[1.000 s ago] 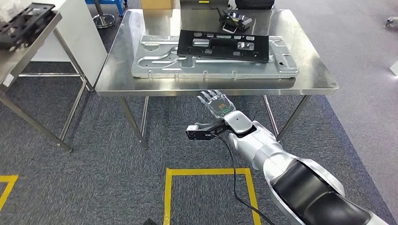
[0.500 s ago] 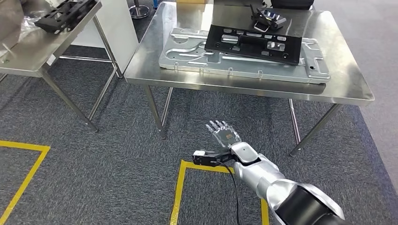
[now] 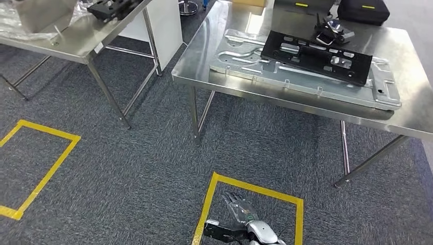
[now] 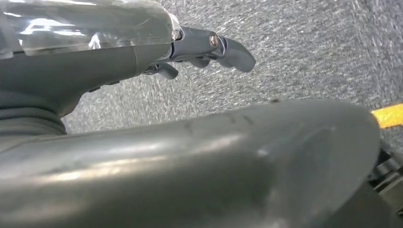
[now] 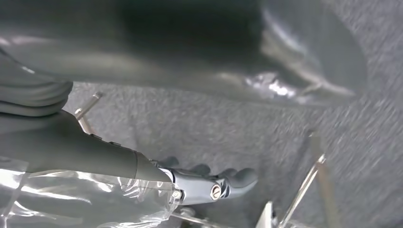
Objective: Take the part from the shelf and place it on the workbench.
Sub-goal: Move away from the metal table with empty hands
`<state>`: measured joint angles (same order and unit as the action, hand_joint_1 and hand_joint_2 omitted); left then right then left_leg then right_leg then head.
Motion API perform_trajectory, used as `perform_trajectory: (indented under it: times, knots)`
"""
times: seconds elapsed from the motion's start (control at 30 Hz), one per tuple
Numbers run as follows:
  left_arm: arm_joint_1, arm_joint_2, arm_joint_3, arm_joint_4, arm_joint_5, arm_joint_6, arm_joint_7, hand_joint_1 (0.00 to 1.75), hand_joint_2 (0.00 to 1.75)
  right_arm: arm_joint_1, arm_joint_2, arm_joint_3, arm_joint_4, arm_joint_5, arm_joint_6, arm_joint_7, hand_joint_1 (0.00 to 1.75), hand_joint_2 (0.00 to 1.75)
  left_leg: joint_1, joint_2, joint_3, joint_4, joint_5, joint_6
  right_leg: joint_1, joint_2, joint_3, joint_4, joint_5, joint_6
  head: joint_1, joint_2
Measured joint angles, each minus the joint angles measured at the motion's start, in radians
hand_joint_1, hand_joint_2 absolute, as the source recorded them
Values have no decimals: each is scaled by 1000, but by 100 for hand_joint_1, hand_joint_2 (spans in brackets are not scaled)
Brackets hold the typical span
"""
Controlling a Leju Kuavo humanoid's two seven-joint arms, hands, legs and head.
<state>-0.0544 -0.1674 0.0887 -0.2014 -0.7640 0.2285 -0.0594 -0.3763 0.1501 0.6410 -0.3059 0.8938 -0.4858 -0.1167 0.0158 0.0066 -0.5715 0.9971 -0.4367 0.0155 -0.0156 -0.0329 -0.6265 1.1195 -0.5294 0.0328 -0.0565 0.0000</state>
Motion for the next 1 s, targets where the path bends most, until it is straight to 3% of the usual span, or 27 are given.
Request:
perform_trajectory:
  times: [0.07, 0.1, 0.13, 0.2, 0.27, 0.33, 0.37, 0.4, 0.47, 0.53, 0.57, 0.6, 0.63, 0.7, 0.77, 0.83, 0.9, 0.93, 1.0]
  knots:
    - [-3, -1, 0, 0, -5, 2, 0, 0, 0, 26, 2, -11, 1, -5, 0, 0, 0, 0, -1, -24, -7, 1, 6, 5, 0, 25, -55, 133, -68, 0, 0, 0]
    - [-3, -1, 0, 0, -8, 2, 1, 0, 0, 37, 2, -15, 2, -6, 0, 0, 0, 0, -2, -38, -9, 1, 7, 5, 1, 28, -70, 170, -76, -1, 0, 0]
    - [-3, -1, 0, 0, -12, 2, 2, 0, 0, 46, 2, -20, 2, -8, 0, 0, 0, 0, -3, -53, -10, 1, 9, 3, 1, 30, -66, 168, -64, -4, 0, 0]
    - [-5, 0, 0, 0, -19, 0, 5, 0, 0, 55, 2, -31, 2, -13, 0, -1, 0, 0, -2, -82, -11, 3, 12, -1, 0, 47, -6, 56, 2, -11, 0, 0]
    - [-11, -1, 0, 0, -21, -1, 8, 0, 0, 58, 2, -40, 2, -14, 0, -7, 0, 0, -5, -103, -15, 8, 13, -10, -1, 85, 54, -67, 46, -18, 0, 0]
    - [-16, -1, 1, 0, -18, -1, 11, 0, 0, 62, 3, -47, 2, -14, 1, -12, 0, 0, -5, -120, -21, 9, 16, -22, 2, 98, 68, -103, 51, -24, 0, 0]
    - [-17, 0, 2, 0, -16, -1, 12, 0, 0, 64, 4, -50, 2, -14, 3, -15, 0, 0, -3, -128, -25, 7, 19, -29, 2, 88, 68, -104, 54, -29, 0, 0]
    - [-16, 1, 4, 0, -13, 0, 12, 0, 0, 66, 6, -52, 2, -14, 5, -17, 0, 0, -2, -127, -28, 10, 18, -35, 2, 78, 68, -106, 57, -36, 0, 0]
    - [-15, 2, 8, 0, -8, 2, 12, 0, 0, 67, 11, -56, 2, -13, 13, -22, 0, 0, -4, -88, -50, 53, -12, -44, 0, 55, 68, -114, 63, -51, 0, 0]
    - [-17, 3, 12, 0, -4, 4, 11, 0, 0, 75, 14, -59, 2, -13, 23, -26, 0, 0, -5, -36, -103, 173, -81, -50, 4, 27, 67, -116, 63, -60, 0, 0]
    - [-17, 3, 13, 0, -2, 5, 11, 0, 0, 81, 15, -60, 2, -13, 28, -28, 0, 0, -4, -25, -132, 241, -112, -53, 7, 10, 66, -115, 63, -63, 0, 0]
    - [-14, 3, 14, 0, -2, 5, 10, 0, 0, 88, 16, -61, 2, -13, 32, -29, 0, 0, -3, -19, -149, 287, -128, -55, 9, -5, 65, -115, 62, -64, 0, 0]
    - [-11, 3, 14, 0, -2, 6, 9, 0, 0, 94, 17, -62, 2, -13, 34, -29, 0, 0, -2, -15, -148, 297, -126, -56, 10, -20, 65, -115, 62, -64, 0, 0]
    - [-3, 4, 15, 0, -3, 7, 7, 0, 0, 103, 23, -63, 2, -16, 37, -29, 0, 0, -2, 2, -82, 194, -75, -53, 12, -46, 66, -114, 61, -62, 0, 0]
    - [-2, 4, 16, 0, -7, 8, 5, 0, 0, 113, 29, -70, 2, -21, 42, -24, 0, 0, -10, 43, -3, 54, -35, -40, 17, -69, 68, -112, 57, -56, 0, 0]
    - [-2, 4, 16, 0, -11, 10, 3, 0, 0, 124, 32, -80, 4, -30, 52, -5, 0, 0, -18, 59, 21, 3, -28, -25, 21, -89, 70, -111, 55, -47, 0, 0]
    - [5, 5, 18, 0, -15, 9, 2, 0, 0, 135, 31, -95, 8, -44, 65, 35, 0, 0, -17, 36, 19, -2, -20, -13, 19, -100, 73, -110, 53, -37, 0, 0]
    - [8, 6, 19, 0, -18, 8, 2, 0, 0, 141, 29, -105, 12, -53, 72, 62, 0, 0, -14, 26, 19, -6, -15, -7, 16, -84, 72, -101, 44, -31, 0, 0]
    - [10, 6, 19, 0, -23, 4, -1, 0, 0, 158, 17, -131, 28, -72, 88, 125, 0, 0, -8, 6, 20, -14, -6, 4, 11, -24, 44, -31, -7, -21, 0, 0]
